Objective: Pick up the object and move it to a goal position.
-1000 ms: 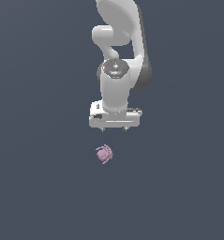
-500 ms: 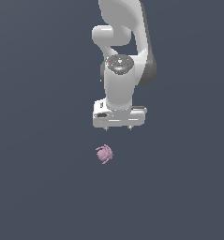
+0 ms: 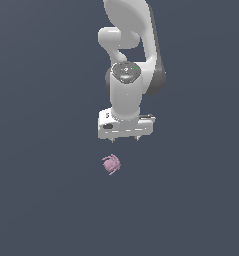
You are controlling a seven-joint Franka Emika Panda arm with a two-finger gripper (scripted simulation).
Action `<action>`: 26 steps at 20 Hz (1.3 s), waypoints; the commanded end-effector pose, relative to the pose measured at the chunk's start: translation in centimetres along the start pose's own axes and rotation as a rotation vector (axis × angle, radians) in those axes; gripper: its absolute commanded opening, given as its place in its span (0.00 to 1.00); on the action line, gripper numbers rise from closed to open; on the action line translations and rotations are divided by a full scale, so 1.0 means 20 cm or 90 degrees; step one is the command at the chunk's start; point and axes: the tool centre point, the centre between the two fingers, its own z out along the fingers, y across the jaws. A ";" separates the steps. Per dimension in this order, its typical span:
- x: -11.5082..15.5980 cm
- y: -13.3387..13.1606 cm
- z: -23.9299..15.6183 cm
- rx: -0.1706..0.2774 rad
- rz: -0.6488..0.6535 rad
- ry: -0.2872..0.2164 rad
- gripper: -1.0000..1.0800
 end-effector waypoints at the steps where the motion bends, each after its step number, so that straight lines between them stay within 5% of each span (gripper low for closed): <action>1: 0.01 0.02 0.02 -0.001 -0.019 -0.001 0.96; 26: 0.21 0.30 0.35 -0.014 -0.312 -0.007 0.96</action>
